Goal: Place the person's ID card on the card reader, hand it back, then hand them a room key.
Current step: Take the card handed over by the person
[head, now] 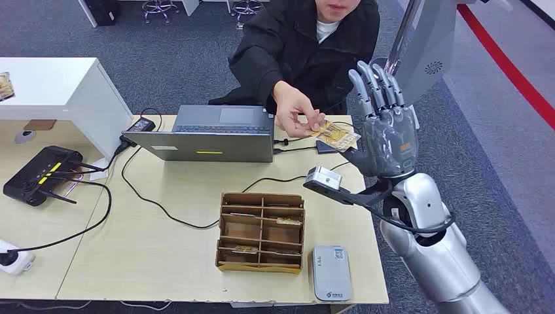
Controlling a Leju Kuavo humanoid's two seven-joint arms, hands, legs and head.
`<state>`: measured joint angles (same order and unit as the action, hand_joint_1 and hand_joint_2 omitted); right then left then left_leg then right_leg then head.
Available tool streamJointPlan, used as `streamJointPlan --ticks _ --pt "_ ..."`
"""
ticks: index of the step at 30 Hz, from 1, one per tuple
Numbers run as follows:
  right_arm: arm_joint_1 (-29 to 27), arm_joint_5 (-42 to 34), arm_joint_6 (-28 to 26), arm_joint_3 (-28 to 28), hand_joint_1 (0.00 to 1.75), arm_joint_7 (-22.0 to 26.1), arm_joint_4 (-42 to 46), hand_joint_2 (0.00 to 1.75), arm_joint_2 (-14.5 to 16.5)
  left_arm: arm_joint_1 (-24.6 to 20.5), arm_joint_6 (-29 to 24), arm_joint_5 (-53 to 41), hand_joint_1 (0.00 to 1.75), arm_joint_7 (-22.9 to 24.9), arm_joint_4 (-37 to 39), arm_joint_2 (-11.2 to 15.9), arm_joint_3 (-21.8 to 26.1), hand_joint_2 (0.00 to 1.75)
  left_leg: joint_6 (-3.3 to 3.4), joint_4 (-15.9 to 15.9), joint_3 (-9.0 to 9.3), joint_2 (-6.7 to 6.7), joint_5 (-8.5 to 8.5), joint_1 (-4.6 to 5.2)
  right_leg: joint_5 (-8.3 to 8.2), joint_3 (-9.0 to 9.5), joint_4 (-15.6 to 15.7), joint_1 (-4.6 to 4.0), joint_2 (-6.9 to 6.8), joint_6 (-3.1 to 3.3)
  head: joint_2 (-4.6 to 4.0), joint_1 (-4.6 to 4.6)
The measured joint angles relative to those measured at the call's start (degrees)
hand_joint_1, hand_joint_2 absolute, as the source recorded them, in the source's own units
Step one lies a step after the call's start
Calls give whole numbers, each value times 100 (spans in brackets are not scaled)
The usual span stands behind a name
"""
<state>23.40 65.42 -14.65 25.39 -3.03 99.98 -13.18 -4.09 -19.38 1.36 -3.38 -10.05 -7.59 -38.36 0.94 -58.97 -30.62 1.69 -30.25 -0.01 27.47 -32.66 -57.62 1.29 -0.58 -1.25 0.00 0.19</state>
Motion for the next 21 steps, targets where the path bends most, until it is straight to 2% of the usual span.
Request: streamJointPlan --ticks 14,15,18,19,21 --pt "6 166 -99 95 0 -92 -96 175 -54 -2 1 -19 0 1 0 -16 3 0 0 0 0 1 0 0 0 -2 0 0 1 0 0 1" --pt "0 165 -103 95 11 -94 -96 175 -56 -2 0 -23 0 1 0 -16 3 0 0 0 0 1 0 0 0 -2 0 0 1 0 0 1" --pt "-23 165 -106 93 138 -97 -96 175 -61 -2 -4 -35 0 2 0 -15 4 0 0 0 0 1 0 0 0 -2 0 0 1 0 0 1" --pt "-32 165 -106 93 171 -97 -96 175 -62 -2 -6 -38 0 3 0 -14 4 0 0 0 0 1 0 0 0 -2 0 0 1 0 0 1" --pt "-50 163 -104 92 175 -97 -96 175 -65 -2 -9 -43 0 9 0 -14 4 0 0 0 0 1 0 0 0 -2 0 0 1 0 0 1"
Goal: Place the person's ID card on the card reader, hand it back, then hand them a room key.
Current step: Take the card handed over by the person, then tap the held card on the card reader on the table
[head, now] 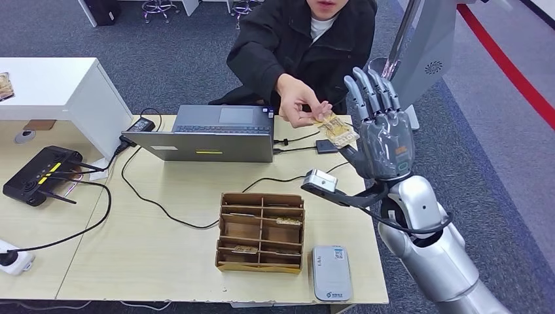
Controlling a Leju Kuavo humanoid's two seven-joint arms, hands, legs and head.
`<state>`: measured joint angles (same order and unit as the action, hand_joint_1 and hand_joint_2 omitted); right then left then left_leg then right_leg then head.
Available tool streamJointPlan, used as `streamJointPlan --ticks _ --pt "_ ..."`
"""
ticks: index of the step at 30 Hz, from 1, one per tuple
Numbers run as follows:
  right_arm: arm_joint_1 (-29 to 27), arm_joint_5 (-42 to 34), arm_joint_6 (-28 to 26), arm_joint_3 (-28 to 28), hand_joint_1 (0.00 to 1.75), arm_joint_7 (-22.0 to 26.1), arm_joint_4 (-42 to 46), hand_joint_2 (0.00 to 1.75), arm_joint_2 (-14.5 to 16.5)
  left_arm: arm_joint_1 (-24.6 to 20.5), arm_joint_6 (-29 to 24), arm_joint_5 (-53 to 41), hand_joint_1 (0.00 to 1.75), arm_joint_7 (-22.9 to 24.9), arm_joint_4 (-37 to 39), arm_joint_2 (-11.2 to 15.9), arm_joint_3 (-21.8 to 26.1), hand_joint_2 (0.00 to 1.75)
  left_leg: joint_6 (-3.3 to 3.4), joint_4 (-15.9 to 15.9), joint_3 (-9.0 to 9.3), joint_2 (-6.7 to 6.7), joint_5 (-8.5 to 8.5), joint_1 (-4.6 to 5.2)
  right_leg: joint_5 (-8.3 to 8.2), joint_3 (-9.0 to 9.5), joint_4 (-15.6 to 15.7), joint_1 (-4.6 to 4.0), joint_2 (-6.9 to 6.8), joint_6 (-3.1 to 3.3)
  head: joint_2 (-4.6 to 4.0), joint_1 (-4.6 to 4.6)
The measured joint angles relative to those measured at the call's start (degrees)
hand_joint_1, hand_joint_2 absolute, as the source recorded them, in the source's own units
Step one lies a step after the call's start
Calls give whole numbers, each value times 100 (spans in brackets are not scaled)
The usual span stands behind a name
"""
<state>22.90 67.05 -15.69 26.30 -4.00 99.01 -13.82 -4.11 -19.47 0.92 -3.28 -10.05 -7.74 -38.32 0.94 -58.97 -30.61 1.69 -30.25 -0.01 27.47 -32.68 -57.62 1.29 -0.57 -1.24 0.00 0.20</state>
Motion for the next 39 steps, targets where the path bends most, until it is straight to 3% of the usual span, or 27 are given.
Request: streamJointPlan --ticks 26,33,39 --pt "-531 -300 -117 -95 175 154 345 175 -16 94 -120 -20 0 60 2 14 27 0 0 0 -2 -1 0 0 1 -1 0 0 -1 0 0 0" --pt "-794 -1612 460 -119 175 326 680 175 -17 103 -186 53 0 43 2 14 83 0 0 0 -1 -1 0 0 1 -1 0 0 -1 -1 0 -1" --pt "-1351 -2859 940 -258 175 691 852 175 -92 129 -226 175 0 -52 2 15 174 0 0 0 -4 -3 -1 0 2 -2 1 0 -2 -2 0 -1"
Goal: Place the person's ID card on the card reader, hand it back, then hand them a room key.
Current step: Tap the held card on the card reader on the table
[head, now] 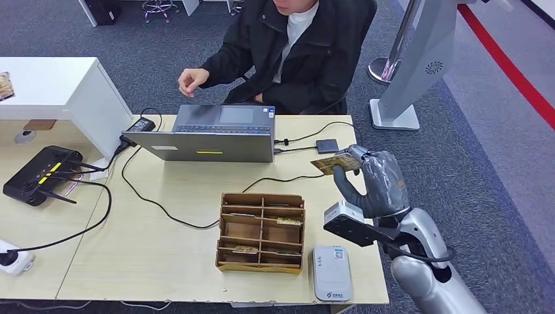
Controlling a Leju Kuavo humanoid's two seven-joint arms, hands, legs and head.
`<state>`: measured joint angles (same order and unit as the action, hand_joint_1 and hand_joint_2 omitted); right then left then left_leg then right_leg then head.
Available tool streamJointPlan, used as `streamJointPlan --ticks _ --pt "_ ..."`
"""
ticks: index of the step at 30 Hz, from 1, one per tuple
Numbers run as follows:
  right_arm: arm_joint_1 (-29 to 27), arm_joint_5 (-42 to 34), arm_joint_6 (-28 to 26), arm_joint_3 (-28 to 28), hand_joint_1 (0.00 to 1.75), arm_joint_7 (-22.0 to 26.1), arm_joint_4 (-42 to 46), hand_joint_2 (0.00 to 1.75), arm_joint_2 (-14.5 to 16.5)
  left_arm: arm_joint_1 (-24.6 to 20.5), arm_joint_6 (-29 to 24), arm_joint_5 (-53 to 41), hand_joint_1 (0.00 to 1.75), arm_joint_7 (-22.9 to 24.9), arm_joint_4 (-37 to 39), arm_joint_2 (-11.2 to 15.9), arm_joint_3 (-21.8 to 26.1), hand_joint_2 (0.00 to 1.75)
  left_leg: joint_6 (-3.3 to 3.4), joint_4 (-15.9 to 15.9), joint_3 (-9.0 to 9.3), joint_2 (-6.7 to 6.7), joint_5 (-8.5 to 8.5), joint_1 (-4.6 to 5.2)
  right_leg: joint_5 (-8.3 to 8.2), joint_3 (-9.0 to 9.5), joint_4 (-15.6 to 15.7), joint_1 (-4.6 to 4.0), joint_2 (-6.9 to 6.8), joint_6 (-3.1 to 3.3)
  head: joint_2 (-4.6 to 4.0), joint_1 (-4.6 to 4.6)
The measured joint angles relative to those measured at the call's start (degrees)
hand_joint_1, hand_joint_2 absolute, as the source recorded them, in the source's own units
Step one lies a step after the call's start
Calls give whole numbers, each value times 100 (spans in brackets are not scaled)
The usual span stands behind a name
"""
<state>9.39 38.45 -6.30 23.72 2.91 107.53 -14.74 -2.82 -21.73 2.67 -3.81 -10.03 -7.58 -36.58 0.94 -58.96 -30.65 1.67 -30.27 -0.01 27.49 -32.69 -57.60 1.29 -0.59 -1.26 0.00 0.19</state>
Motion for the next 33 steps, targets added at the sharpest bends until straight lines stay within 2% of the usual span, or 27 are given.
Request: streamJointPlan --ticks 8,17,33 --pt "-767 -1008 395 -255 175 325 167 175 -176 51 -70 120 0 -121 0 -1 115 0 1 0 -3 0 -3 0 2 -2 2 0 0 -2 0 1" --pt "-1021 -1146 452 -403 175 383 241 175 -274 61 -73 133 0 -147 0 -2 158 0 1 0 -1 2 -3 1 2 -2 2 0 1 -2 0 0" --pt "-1874 -2285 1209 -604 175 567 347 175 -697 86 -180 250 0 -339 0 -1 238 0 2 0 -4 0 -6 1 4 -3 4 1 -1 -3 0 1"
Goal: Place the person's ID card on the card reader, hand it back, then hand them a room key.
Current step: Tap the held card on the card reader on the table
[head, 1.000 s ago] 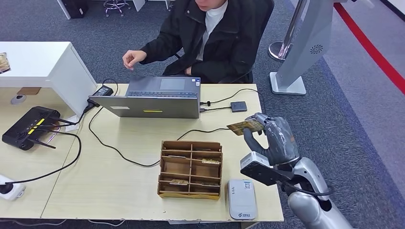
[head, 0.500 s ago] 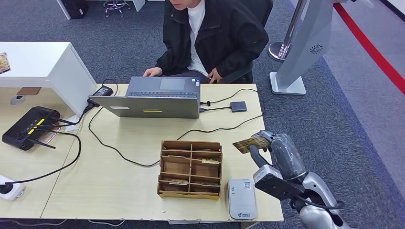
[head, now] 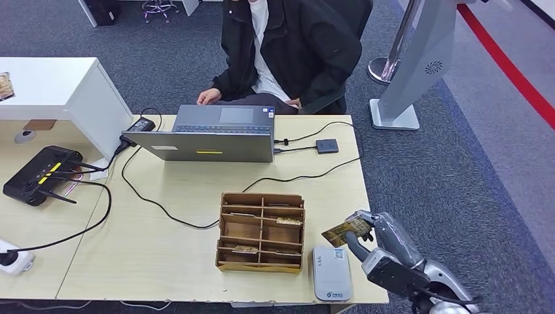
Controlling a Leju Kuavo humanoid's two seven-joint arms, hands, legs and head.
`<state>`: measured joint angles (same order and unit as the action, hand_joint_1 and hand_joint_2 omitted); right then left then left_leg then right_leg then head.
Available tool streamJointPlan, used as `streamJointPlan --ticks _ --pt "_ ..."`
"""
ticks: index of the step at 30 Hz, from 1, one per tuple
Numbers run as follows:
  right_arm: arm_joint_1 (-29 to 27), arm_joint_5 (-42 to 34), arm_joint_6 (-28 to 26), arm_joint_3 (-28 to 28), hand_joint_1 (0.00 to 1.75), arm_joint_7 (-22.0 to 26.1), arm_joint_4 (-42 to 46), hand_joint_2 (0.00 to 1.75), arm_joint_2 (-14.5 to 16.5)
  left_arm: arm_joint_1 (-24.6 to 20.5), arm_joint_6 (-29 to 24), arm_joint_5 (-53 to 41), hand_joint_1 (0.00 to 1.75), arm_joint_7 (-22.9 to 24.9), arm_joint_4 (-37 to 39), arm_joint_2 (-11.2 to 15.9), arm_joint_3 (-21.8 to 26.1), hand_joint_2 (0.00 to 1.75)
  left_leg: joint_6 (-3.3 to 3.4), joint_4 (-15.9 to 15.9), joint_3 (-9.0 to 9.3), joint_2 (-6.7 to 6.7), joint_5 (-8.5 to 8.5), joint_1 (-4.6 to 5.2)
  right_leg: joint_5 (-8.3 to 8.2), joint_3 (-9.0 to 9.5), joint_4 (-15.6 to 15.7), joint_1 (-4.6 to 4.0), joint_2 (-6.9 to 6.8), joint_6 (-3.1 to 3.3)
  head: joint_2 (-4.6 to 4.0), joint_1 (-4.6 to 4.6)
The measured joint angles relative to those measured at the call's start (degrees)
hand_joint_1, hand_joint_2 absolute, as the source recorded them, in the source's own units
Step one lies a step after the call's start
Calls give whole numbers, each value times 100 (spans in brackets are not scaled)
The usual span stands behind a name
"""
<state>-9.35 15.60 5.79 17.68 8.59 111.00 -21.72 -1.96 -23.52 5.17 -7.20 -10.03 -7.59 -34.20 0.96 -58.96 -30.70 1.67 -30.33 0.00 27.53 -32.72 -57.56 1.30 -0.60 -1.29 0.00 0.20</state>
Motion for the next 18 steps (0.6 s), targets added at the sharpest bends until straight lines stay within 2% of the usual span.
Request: streamJointPlan --ticks 6,18 --pt "-232 -335 136 16 175 -64 8 175 -222 20 -122 19 0 -12 0 -14 1 0 0 0 0 0 0 0 0 0 0 0 0 0 0 0" --pt "-405 -416 80 251 175 -404 -16 175 -600 26 -184 33 0 -26 0 -33 10 0 0 0 0 1 0 0 0 0 0 0 1 0 0 -1"
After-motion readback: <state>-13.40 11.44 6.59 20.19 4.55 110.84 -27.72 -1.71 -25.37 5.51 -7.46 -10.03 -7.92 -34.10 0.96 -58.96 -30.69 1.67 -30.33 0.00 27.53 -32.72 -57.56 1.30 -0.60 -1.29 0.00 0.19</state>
